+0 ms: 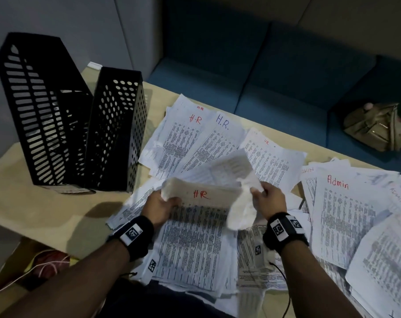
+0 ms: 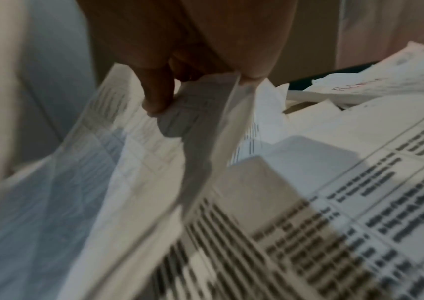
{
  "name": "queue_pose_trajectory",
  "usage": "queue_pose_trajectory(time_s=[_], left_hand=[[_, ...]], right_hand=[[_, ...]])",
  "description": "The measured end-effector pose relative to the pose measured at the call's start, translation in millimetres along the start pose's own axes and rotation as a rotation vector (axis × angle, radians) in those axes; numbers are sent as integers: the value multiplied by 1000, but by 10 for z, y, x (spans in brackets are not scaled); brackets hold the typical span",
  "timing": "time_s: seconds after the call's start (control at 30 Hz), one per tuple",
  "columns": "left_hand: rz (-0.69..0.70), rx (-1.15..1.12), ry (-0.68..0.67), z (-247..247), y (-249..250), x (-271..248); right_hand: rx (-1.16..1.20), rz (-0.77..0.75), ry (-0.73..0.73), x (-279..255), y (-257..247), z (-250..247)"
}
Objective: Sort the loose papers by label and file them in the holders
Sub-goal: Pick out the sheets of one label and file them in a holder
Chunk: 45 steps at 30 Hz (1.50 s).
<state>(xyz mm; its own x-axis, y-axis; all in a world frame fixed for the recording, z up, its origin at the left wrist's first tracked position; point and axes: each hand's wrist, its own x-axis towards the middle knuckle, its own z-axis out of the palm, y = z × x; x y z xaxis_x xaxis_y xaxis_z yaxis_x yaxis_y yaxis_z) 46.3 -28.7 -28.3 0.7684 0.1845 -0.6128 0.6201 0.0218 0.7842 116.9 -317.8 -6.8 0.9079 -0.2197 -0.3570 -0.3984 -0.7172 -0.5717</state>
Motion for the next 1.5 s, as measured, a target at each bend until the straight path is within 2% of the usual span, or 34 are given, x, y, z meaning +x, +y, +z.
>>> queue_pose_trajectory(time_s=[0.1, 0.17, 0.23, 0.3, 0.4, 0.43, 0.47, 0.53, 0.57, 0.63, 0.7, 0.8, 0.9, 1.03, 1.1, 1.17, 1.27, 1.33, 1.43, 1.5], left_hand=[[-1, 50, -12, -78, 2, 57], [20, 136, 23, -135, 34, 85], [18, 129, 63, -180, 49, 104], [7, 104, 99, -200, 32, 142], [-14, 46, 97, -187, 26, 183], [-5, 56, 108, -178, 34, 184], [19, 84, 121, -165, 47, 185], [34, 163, 150, -143, 15, 199], [27, 209, 153, -137, 8, 197], [15, 276, 144, -125, -21, 220], [11, 295, 125, -128, -21, 219], [11, 310, 108, -126, 41, 178], [9, 326, 83, -133, 80, 159], [17, 321, 79, -137, 70, 152], [20, 280, 67, -144, 75, 135], [46, 233, 70, -146, 59, 151], [49, 176, 126, -152, 81, 184], [58, 178, 157, -139, 161, 193], [95, 208, 172, -88, 245, 243], [86, 192, 204, -41, 266, 284]], right_hand=[[100, 52, 133, 20, 90, -248], [169, 164, 253, 19, 310, -421], [168, 268, 320, -47, 520, -554], [83, 344, 245, -129, 736, -594], [42, 437, 4, -276, 859, -538], [-34, 420, 14, -303, 835, -508], [-153, 367, 107, -299, 796, -478], [-305, 114, 277, -217, 619, -458], [-342, -18, 281, -131, 512, -436], [-413, -168, 184, 65, 300, -384], [-499, -192, 59, 254, 175, -326], [-681, -44, -197, 414, 57, -292], [-610, 45, -167, 555, -43, -228], [-429, -65, -141, 528, -196, -196], [-359, -93, -66, 484, -270, -341], [-273, -140, 108, 449, -395, -617], [-97, -204, 456, 285, -658, -1169], [75, -193, 555, 217, -709, -1384], [197, -144, 540, 188, -630, -1259], [179, -59, 399, 164, -488, -914]])
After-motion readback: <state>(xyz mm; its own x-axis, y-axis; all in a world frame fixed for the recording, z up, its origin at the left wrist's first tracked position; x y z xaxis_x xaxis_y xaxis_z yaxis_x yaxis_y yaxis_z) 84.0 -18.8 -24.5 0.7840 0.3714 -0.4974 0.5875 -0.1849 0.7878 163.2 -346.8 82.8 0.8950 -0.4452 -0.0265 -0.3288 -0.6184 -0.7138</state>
